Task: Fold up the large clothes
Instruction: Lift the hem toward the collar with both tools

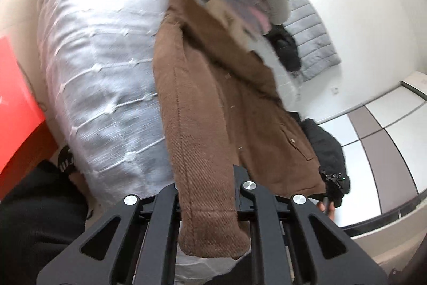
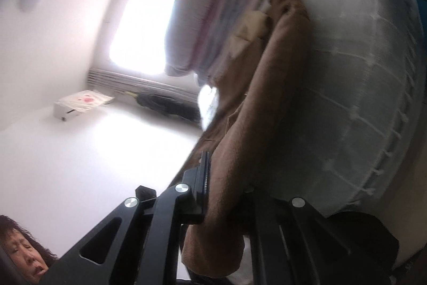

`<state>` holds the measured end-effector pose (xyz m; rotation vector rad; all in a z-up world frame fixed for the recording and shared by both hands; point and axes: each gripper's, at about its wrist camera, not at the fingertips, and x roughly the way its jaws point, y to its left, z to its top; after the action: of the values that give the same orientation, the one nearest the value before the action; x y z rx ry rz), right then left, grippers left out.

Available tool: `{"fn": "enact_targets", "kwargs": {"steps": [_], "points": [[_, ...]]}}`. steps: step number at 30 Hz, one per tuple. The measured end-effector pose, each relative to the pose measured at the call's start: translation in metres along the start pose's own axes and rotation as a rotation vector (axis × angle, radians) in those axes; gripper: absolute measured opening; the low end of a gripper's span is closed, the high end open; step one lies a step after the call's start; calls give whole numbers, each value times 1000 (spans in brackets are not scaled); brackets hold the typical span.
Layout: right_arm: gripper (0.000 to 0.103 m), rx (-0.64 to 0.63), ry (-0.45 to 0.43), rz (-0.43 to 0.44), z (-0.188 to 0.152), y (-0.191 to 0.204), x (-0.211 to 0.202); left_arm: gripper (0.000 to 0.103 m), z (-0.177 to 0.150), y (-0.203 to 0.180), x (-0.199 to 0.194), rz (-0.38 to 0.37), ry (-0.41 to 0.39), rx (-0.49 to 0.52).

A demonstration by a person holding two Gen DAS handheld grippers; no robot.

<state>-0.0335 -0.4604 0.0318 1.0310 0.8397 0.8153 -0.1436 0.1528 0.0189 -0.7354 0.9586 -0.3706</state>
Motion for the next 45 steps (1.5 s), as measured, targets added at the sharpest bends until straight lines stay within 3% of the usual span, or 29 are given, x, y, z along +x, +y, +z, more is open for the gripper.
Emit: {"fn": "enact_targets", "kwargs": {"steps": [9,12,16,18,22,24,29,34,38,41,45], "points": [[9,-28,22,-28,-40,25,-48,8,-38,-10,-59,-72,-5,2],[9,7,83,-119,-64,5,-53,9,-63,16,-54,-3,85,-5],[15,132,163,-268,-77,-64,-49,12,-84,80,-15,109,227,-155],[28,197,142,-289,-72,-88,-55,14,-84,94,-13,112,226,-208],[44,177,112,-333,-54,-92,-70,22,-78,90,-29,131,187,-166],[68,150,92,-338,-43,-89,-74,24,-73,86,-35,142,180,-145],[73,124,150,-445,-42,-93,-62,28,-63,73,-35,241,176,-77],[73,189,157,-370,-48,-114,-56,35,-50,80,-38,220,138,-76],[77,258,144,-255,-51,-130,-53,45,-41,97,-27,127,144,-157],[78,282,135,-188,-55,-138,-51,52,-36,99,-30,154,102,-150],[79,315,128,-120,-55,-147,-46,54,-24,117,-15,164,95,-201]]}}
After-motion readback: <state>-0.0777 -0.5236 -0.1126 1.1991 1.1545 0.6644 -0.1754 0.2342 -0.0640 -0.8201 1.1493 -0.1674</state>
